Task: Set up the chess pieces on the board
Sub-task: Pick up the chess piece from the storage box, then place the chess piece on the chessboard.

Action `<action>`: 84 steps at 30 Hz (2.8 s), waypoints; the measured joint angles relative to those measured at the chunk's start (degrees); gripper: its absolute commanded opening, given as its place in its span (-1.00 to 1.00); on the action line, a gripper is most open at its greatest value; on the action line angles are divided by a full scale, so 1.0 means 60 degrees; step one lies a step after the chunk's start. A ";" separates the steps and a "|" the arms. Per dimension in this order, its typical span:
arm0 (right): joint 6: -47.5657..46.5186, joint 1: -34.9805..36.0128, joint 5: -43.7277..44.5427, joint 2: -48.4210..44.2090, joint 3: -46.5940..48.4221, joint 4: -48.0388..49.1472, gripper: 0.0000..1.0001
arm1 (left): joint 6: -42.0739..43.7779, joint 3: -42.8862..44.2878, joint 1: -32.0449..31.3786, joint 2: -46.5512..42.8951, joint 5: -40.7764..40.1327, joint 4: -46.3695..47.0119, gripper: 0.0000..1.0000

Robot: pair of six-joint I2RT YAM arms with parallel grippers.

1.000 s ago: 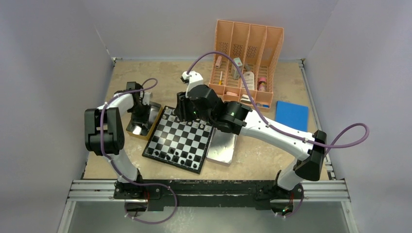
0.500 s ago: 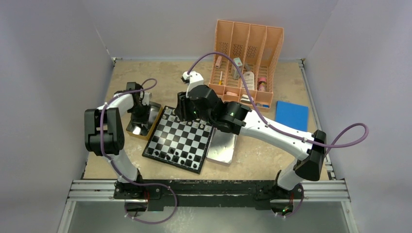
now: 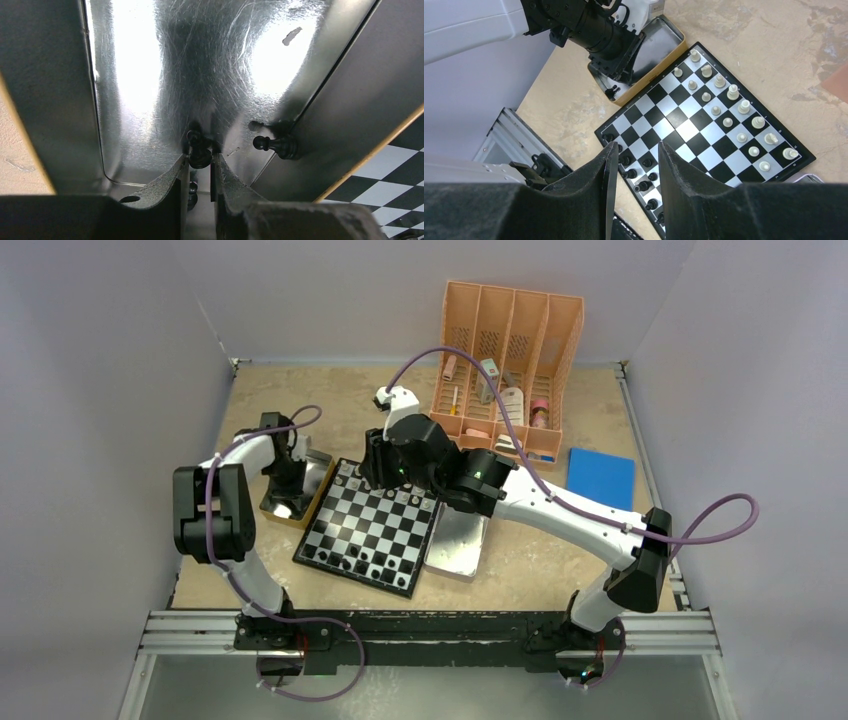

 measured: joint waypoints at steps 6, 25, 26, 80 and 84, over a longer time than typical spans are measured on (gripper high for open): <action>0.0033 -0.0025 -0.0040 0.0000 -0.0040 0.0000 -0.26 | -0.0015 0.0026 0.0000 -0.0295 0.0109 -0.0113 -0.77; 0.1585 -0.2637 -0.3614 0.0229 -0.0015 0.0718 -0.38 | 0.0412 0.0758 -0.0962 -0.3147 0.3705 0.0951 -0.79; 0.1657 -0.2812 -0.3985 0.0379 0.0018 0.0809 -0.40 | 0.0495 0.0747 -0.1239 -0.3162 0.4069 0.1089 -0.80; 0.1086 -0.4062 -0.9515 0.3147 0.1020 -0.0142 -0.63 | 0.1417 -0.0707 -0.2102 -0.4040 0.9821 0.3257 -0.95; 0.1089 -0.4062 -0.9559 0.3147 0.0922 -0.0080 -0.82 | 0.1421 -0.0707 -0.2131 -0.4040 0.9806 0.3235 -0.89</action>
